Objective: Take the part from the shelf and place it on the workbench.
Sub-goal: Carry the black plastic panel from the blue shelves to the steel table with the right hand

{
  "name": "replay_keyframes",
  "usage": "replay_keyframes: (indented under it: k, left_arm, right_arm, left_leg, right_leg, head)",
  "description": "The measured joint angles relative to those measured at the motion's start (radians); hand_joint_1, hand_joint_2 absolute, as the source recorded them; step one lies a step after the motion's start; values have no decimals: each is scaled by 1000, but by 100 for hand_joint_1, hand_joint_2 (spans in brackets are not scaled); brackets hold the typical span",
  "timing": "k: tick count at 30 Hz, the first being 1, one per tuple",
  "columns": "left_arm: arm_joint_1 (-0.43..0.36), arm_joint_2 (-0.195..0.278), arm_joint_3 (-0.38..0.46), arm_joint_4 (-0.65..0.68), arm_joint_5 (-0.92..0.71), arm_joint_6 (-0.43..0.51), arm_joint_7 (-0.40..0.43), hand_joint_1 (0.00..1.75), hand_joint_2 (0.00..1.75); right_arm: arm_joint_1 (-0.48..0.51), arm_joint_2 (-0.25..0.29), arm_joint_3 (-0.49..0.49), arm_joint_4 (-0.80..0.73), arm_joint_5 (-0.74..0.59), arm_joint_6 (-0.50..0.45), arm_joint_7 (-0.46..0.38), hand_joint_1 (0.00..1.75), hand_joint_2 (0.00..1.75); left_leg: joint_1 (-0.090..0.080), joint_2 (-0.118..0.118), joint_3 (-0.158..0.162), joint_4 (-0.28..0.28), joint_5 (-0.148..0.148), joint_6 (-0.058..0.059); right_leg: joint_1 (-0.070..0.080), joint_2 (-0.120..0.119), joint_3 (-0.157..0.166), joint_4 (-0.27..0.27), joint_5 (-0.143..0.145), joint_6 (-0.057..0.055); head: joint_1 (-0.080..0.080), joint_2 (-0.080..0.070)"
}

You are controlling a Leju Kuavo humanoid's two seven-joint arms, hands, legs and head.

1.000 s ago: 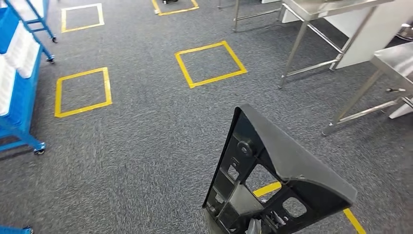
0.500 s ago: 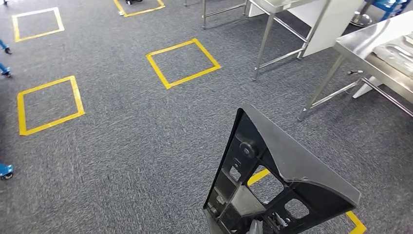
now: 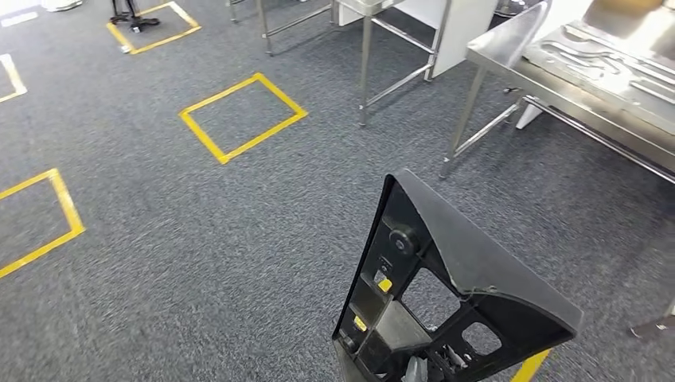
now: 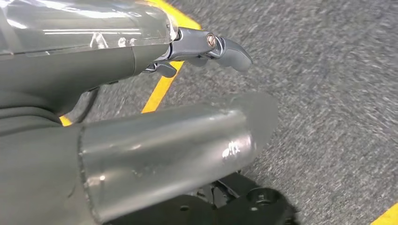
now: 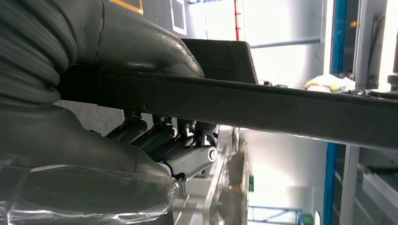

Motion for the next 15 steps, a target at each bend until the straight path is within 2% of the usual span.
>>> replay_keyframes:
  k: [1, 2, 3, 4, 5, 6, 7, 8, 10, 11, 12, 13, 14, 15]
  left_arm:
    - [0, 1, 0, 0, 0, 0, 0, 0, 0]
    - [0, 2, 0, 0, 0, 0, 0, 0, 0]
    - [0, 2, 0, 0, 0, 0, 0, 0, 0]
    - [-1, 3, 0, 0, 0, 0, 0, 0, 0]
    - [-2, 3, 0, 0, 0, 0, 1, 0, 0]
    - [-4, 1, 0, 0, 0, 0, 1, 0, 0]
    - [-5, 0, 0, 0, -1, 0, 1, 0, 0]
    - [-5, 0, 0, 0, -2, 0, 0, 0, 0]
    - [-2, -1, 0, 0, -3, 0, 0, 0, 0]
    - [1, 0, 0, 0, -3, 0, 0, 0, 0]
    - [2, 0, 0, 0, -3, 0, 0, 0, 0]
    - [2, 0, 0, 0, -3, 0, 0, 0, 0]
    - [2, 0, 0, 0, -3, 0, 0, 0, 0]
    - [1, 0, 0, 0, -3, 0, 0, 0, 0]
  right_arm:
    - [0, 0, 0, 0, 0, 0, 0, 175, 175]
    - [-1, 0, 0, 0, 0, 0, 0, 175, 175]
    - [0, 0, 0, 0, 0, 0, 0, 175, 175]
    - [0, 0, 0, 0, 0, -1, 0, 175, 175]
    - [1, 0, 0, 0, 0, -2, 0, 175, 175]
    - [3, 0, 0, 0, 0, -2, 0, 175, 175]
    - [4, 0, -1, -1, 0, -4, 0, 175, 175]
    - [4, 0, -1, -2, 0, -5, 1, 175, 175]
    - [3, 0, -2, -3, 0, -6, 1, 175, 175]
    - [3, -1, -2, -3, 0, -7, 1, 175, 175]
    - [4, -1, -2, -3, 0, -7, 1, 175, 175]
    - [4, -1, -2, -3, 0, -7, 1, 175, 175]
    - [5, -1, -2, -3, 0, -7, 1, 175, 175]
    - [5, -1, -2, -3, 0, -7, 1, 175, 175]
  left_leg:
    - [1, -22, 22, -62, 30, 3]
    - [2, -42, 39, -109, 47, 7]
    - [1, -57, 48, -135, 51, 11]
    - [-1, -61, 52, -142, 46, 16]
    - [-1, -53, 54, -146, 48, 22]
    - [0, -41, 57, -151, 51, 29]
    - [1, -30, 59, -157, 54, 37]
    - [4, -17, 62, -163, 57, 44]
    - [3, 10, 64, -168, 59, 51]
    - [2, 24, 64, -168, 57, 52]
    - [2, 38, 65, -168, 56, 51]
    - [2, 52, 66, -168, 53, 50]
    - [2, 65, 70, -168, 50, 48]
    - [3, 76, 75, -168, 47, 45]
  right_leg:
    - [1, 12, -1, 6, -4, 4]
    - [0, 24, -4, 10, -6, 9]
    - [-1, 34, -7, 14, -7, 15]
    - [-2, 44, -10, 14, -6, 21]
    - [-4, 55, -13, 12, -4, 28]
    - [-6, 56, -15, 14, -4, 34]
    - [-5, 39, -21, 24, -11, 40]
    - [-4, 13, -35, 52, -29, 44]
    - [-4, -49, -91, 162, -89, 53]
    - [-6, -62, -124, 224, -115, 57]
    - [-8, -69, -147, 267, -125, 60]
    - [-10, -73, -153, 276, -117, 62]
    - [-12, -78, -137, 245, -91, 62]
    - [-12, -90, -104, 183, -55, 61]
  head:
    - [-1, 0]
    - [-1, 0]
    - [-2, 0]
    - [-2, 0]
    - [-2, 0]
    - [-2, 0]
    - [0, 0]
    - [4, 0]
    - [12, 0]
    - [14, 0]
    - [14, 0]
    - [14, 0]
    - [14, 0]
    - [14, 0]
